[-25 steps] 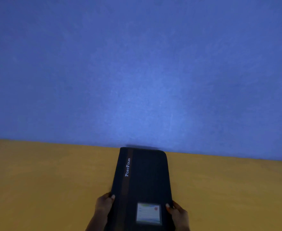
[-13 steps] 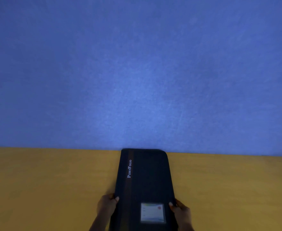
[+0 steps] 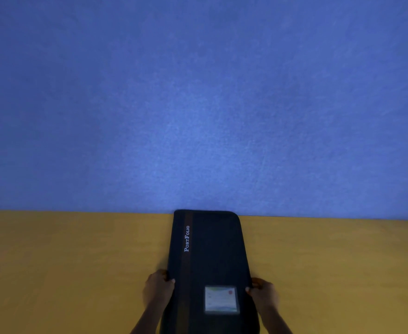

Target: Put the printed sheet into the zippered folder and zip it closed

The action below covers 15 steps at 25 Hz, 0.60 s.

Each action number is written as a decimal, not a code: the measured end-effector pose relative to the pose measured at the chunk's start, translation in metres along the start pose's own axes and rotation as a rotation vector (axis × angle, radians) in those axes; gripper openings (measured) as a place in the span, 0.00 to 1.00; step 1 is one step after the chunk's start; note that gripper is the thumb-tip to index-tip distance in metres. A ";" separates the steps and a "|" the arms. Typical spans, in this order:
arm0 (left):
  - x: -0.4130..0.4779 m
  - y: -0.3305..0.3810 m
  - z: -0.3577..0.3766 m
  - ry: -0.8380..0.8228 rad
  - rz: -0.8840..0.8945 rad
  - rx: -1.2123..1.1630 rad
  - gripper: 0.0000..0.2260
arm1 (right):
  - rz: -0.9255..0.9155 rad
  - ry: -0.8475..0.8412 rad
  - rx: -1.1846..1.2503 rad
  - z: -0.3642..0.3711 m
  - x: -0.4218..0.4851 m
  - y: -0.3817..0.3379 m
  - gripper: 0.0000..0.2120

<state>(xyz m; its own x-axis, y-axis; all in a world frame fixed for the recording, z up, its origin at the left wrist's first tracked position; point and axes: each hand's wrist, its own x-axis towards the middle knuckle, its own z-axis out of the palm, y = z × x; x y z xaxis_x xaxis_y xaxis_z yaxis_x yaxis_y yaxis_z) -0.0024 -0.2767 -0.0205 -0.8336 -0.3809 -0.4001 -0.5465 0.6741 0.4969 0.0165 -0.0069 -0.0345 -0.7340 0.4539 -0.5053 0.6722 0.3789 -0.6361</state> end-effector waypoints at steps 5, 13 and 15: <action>-0.017 0.004 0.010 -0.036 0.026 0.033 0.19 | -0.052 -0.046 -0.121 -0.006 -0.005 -0.004 0.19; -0.079 0.034 0.043 -0.063 0.076 0.231 0.36 | -0.217 -0.223 -0.301 -0.021 -0.021 0.013 0.32; -0.098 0.047 0.056 -0.062 0.141 0.270 0.36 | -0.267 -0.215 -0.339 -0.028 -0.027 0.021 0.33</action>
<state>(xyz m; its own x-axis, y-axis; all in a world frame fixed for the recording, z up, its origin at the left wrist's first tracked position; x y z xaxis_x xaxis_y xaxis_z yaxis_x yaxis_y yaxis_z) 0.0586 -0.1723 -0.0013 -0.8885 -0.2381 -0.3922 -0.3781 0.8642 0.3319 0.0534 0.0116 -0.0176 -0.8647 0.1413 -0.4821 0.4250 0.7175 -0.5519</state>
